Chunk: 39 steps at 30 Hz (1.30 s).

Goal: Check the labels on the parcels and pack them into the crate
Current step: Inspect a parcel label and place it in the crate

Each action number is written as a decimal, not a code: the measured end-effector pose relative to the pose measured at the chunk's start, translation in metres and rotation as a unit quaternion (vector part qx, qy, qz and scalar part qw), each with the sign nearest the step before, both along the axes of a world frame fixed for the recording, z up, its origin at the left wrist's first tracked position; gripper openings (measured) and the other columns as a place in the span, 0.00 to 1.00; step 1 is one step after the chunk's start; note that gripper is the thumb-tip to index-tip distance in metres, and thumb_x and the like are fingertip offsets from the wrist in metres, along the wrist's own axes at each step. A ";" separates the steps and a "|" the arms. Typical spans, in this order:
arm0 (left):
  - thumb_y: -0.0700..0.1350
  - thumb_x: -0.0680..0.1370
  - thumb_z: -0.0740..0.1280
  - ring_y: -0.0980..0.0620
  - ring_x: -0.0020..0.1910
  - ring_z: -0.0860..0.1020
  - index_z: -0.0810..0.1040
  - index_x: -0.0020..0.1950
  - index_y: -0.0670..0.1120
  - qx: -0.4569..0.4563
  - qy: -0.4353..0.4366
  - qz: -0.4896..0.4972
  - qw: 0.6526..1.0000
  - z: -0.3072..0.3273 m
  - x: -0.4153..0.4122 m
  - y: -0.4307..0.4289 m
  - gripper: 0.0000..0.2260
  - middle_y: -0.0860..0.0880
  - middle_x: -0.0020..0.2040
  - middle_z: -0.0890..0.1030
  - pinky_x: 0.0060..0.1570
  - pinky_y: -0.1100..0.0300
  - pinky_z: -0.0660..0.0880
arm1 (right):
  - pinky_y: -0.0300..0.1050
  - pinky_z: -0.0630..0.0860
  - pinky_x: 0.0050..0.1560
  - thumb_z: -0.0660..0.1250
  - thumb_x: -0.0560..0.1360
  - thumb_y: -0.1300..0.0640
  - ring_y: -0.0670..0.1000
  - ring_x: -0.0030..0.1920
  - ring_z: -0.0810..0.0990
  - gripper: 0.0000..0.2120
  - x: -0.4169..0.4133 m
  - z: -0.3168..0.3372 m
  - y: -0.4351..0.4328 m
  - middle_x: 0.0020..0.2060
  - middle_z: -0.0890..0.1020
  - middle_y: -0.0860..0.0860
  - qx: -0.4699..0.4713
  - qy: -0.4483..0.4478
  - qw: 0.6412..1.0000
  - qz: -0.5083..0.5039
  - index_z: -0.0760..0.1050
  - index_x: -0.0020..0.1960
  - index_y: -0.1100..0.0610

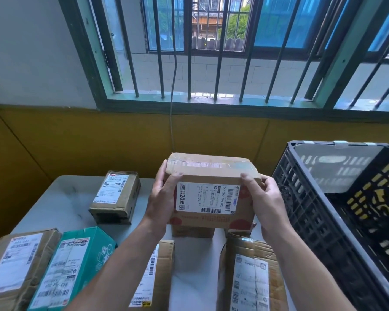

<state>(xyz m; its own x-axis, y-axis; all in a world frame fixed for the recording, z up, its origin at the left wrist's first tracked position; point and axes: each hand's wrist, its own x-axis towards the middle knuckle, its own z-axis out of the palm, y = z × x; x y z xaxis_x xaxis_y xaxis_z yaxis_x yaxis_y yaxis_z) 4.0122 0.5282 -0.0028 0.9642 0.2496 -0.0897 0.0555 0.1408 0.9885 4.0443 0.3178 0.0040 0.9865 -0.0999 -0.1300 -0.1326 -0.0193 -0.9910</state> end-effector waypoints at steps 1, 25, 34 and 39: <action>0.61 0.72 0.64 0.50 0.55 0.84 0.62 0.79 0.61 0.002 -0.003 0.005 1.000 0.000 0.000 -0.001 0.35 0.47 0.57 0.84 0.38 0.62 0.81 | 0.36 0.77 0.28 0.69 0.76 0.41 0.45 0.40 0.85 0.19 0.001 -0.002 -0.001 0.47 0.85 0.51 0.008 0.002 1.000 -0.001 0.71 0.61 0.48; 0.43 0.82 0.68 0.45 0.59 0.82 0.59 0.79 0.54 -0.041 0.009 -0.007 0.999 0.007 -0.004 0.003 0.29 0.47 0.68 0.77 0.38 0.57 0.83 | 0.40 0.80 0.33 0.74 0.74 0.47 0.48 0.44 0.86 0.23 -0.007 -0.002 0.000 0.53 0.82 0.51 0.009 -0.014 1.000 0.004 0.70 0.65 0.50; 0.49 0.81 0.70 0.55 0.59 0.80 0.63 0.77 0.59 0.009 -0.009 0.003 1.000 0.005 -0.005 0.003 0.27 0.59 0.60 0.79 0.48 0.57 0.82 | 0.58 0.84 0.51 0.74 0.74 0.50 0.54 0.60 0.81 0.25 -0.009 -0.004 -0.004 0.63 0.78 0.52 0.011 -0.028 0.999 0.037 0.72 0.69 0.47; 0.45 0.80 0.71 0.57 0.58 0.82 0.66 0.76 0.57 -0.008 -0.024 0.017 1.000 0.001 -0.005 0.002 0.26 0.57 0.61 0.81 0.48 0.63 0.82 | 0.55 0.85 0.47 0.76 0.74 0.52 0.53 0.55 0.83 0.16 -0.009 -0.005 -0.002 0.58 0.81 0.52 0.029 -0.033 0.999 0.006 0.74 0.58 0.44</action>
<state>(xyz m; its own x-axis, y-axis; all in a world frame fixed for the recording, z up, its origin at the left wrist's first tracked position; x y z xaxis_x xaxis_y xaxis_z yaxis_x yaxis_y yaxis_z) 4.0068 0.5303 -0.0022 0.9586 0.2809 -0.0474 0.0027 0.1574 0.9875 4.0348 0.3160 -0.0015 0.9941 -0.0824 -0.0703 -0.0673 0.0377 -0.9970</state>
